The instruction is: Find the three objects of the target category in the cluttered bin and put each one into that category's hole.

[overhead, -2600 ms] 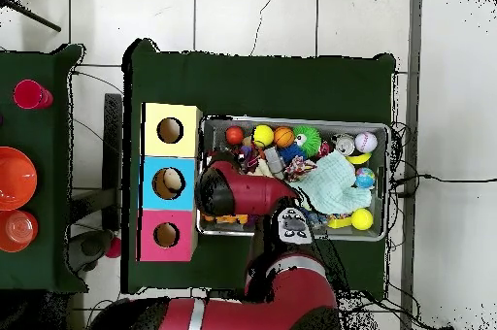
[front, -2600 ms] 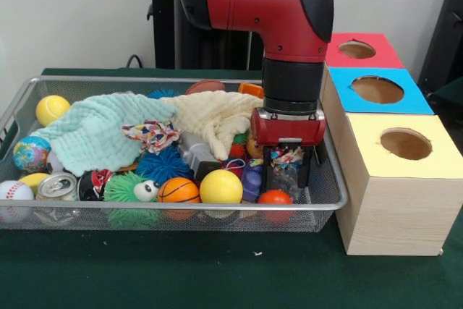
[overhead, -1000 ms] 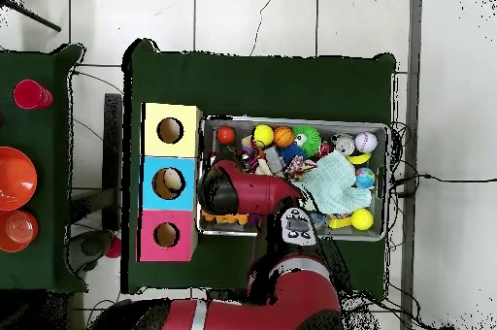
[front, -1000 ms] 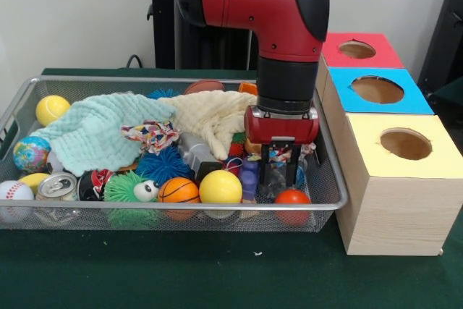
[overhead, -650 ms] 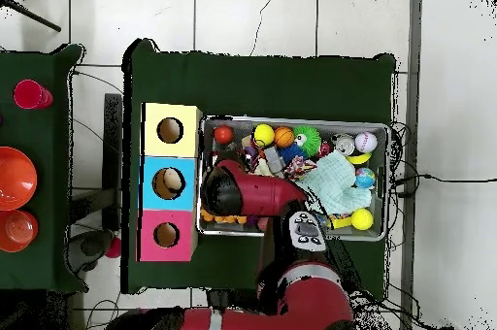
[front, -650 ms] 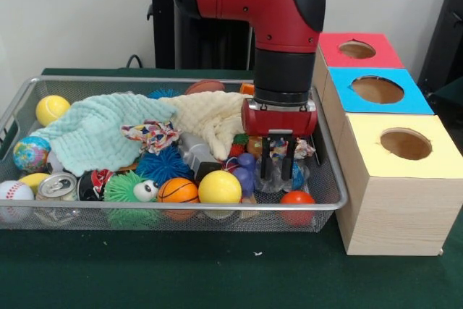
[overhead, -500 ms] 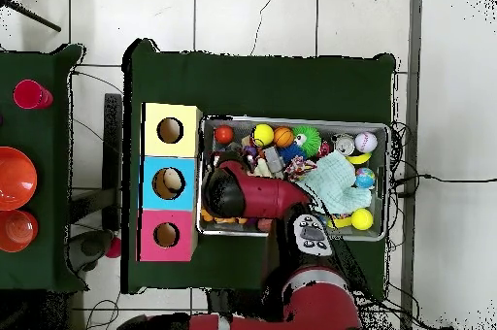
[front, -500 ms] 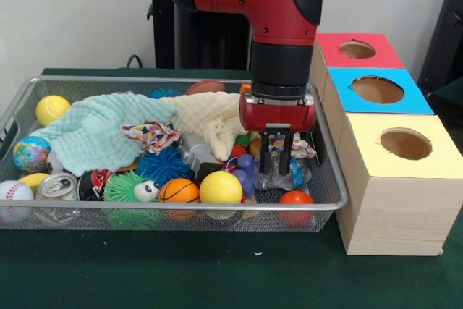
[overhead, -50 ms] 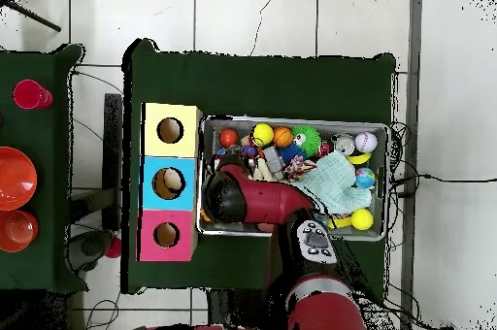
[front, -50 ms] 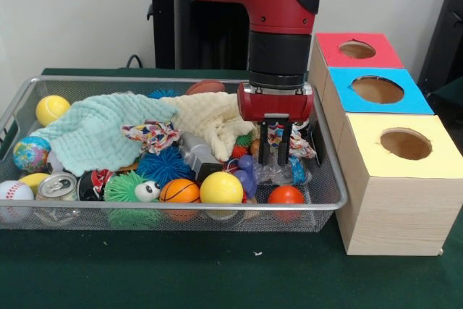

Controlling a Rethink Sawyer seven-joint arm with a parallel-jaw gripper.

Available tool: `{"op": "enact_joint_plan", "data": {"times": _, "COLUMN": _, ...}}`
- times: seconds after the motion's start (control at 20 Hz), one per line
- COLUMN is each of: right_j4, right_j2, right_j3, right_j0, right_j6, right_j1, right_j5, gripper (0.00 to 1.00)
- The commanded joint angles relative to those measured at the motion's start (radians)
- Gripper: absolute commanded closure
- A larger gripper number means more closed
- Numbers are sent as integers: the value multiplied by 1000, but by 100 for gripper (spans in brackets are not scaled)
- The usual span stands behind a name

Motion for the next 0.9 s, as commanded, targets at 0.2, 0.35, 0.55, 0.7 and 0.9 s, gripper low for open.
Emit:
{"op": "enact_joint_plan", "data": {"times": 0.2, "right_j4": -32, "right_j2": 59, "right_j3": 63, "right_j0": -15, "right_j6": 117, "right_j1": 14, "right_j5": 93, "gripper": 100}}
{"op": "enact_joint_plan", "data": {"times": 0.35, "right_j4": -33, "right_j2": 59, "right_j3": 65, "right_j0": -15, "right_j6": 117, "right_j1": 14, "right_j5": 88, "gripper": 100}}
{"op": "enact_joint_plan", "data": {"times": 0.55, "right_j4": -34, "right_j2": 57, "right_j3": 66, "right_j0": -13, "right_j6": 116, "right_j1": 9, "right_j5": 89, "gripper": 100}}
{"op": "enact_joint_plan", "data": {"times": 0.7, "right_j4": -41, "right_j2": 60, "right_j3": 64, "right_j0": -14, "right_j6": 111, "right_j1": 11, "right_j5": 82, "gripper": 100}}
{"op": "enact_joint_plan", "data": {"times": 0.9, "right_j4": -40, "right_j2": 66, "right_j3": 81, "right_j0": -20, "right_j6": 115, "right_j1": -14, "right_j5": 86, "gripper": 100}}
